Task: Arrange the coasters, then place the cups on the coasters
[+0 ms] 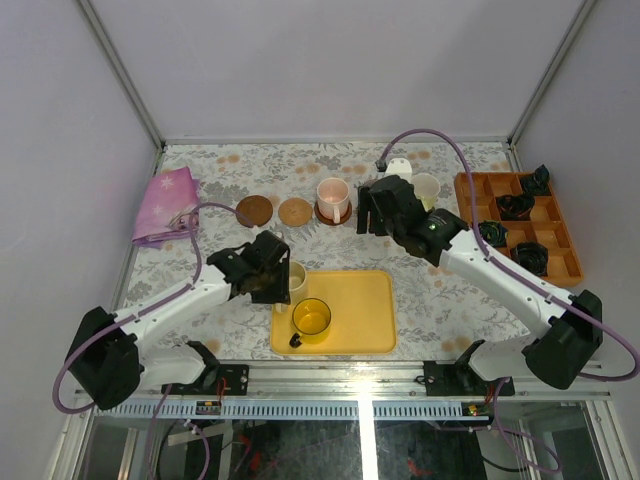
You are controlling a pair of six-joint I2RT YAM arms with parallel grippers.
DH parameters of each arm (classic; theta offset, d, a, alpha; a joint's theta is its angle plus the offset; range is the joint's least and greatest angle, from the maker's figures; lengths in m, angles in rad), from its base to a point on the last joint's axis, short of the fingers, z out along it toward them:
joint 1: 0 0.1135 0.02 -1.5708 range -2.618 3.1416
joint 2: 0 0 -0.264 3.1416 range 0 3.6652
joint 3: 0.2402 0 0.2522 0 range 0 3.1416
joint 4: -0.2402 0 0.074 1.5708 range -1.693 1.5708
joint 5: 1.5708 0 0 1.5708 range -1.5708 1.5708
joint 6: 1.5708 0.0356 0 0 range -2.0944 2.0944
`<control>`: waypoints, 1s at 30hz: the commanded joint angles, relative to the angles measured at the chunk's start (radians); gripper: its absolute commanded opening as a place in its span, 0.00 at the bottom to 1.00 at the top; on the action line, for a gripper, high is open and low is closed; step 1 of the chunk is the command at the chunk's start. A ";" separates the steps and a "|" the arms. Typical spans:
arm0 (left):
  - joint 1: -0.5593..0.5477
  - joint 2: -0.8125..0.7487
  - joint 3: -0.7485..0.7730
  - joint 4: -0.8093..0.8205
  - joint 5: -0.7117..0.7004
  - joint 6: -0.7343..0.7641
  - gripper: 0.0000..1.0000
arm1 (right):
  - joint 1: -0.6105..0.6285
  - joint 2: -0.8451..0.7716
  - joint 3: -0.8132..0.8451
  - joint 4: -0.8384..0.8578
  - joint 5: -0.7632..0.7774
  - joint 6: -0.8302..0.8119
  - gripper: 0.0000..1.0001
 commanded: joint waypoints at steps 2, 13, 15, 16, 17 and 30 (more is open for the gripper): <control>-0.013 0.020 -0.018 0.061 0.001 0.007 0.35 | 0.006 0.007 -0.002 0.027 0.024 0.009 0.73; -0.041 0.048 -0.023 0.068 -0.030 0.003 0.00 | 0.006 0.031 -0.005 0.039 0.001 0.007 0.73; -0.049 0.042 -0.025 0.068 -0.040 0.005 0.00 | 0.005 0.031 -0.007 0.041 0.000 0.006 0.73; -0.053 0.038 -0.024 0.068 -0.046 0.005 0.00 | 0.006 0.031 -0.008 0.042 0.001 0.007 0.73; -0.054 0.036 -0.019 0.068 -0.053 0.005 0.00 | 0.006 0.031 -0.008 0.042 0.001 0.008 0.73; -0.073 -0.007 0.169 0.028 -0.249 0.059 0.00 | 0.006 0.017 -0.025 0.060 0.011 0.018 0.73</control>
